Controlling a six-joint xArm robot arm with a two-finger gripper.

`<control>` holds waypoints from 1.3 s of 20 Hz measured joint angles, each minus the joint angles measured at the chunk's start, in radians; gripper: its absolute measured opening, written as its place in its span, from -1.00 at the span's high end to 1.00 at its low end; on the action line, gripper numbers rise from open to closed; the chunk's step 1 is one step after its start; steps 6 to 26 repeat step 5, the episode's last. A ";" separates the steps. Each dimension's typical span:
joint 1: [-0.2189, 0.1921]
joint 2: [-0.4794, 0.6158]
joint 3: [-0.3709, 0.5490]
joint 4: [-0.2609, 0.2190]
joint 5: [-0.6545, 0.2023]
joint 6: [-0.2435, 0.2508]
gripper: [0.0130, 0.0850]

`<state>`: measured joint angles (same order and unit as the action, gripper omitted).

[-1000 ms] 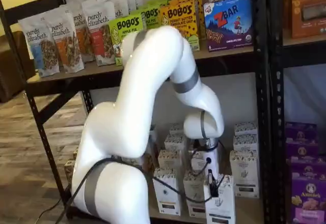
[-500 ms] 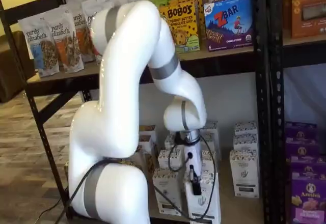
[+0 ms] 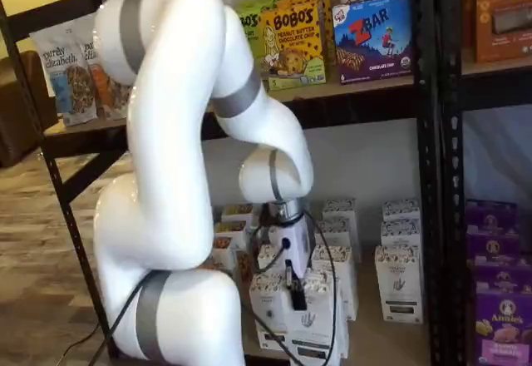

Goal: Pick up the white box with a green strip in the middle, on the bottom shelf, the sixth box from the left

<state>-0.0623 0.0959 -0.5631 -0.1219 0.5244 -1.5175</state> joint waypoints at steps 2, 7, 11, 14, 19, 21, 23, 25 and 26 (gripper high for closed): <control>0.018 -0.055 0.029 0.007 0.019 0.011 0.00; 0.036 -0.122 0.056 0.037 0.055 0.002 0.00; 0.036 -0.122 0.056 0.037 0.055 0.002 0.00; 0.036 -0.122 0.056 0.037 0.055 0.002 0.00; 0.036 -0.122 0.056 0.037 0.055 0.002 0.00; 0.036 -0.122 0.056 0.037 0.055 0.002 0.00; 0.036 -0.122 0.056 0.037 0.055 0.002 0.00; 0.036 -0.122 0.056 0.037 0.055 0.002 0.00; 0.036 -0.122 0.056 0.037 0.055 0.002 0.00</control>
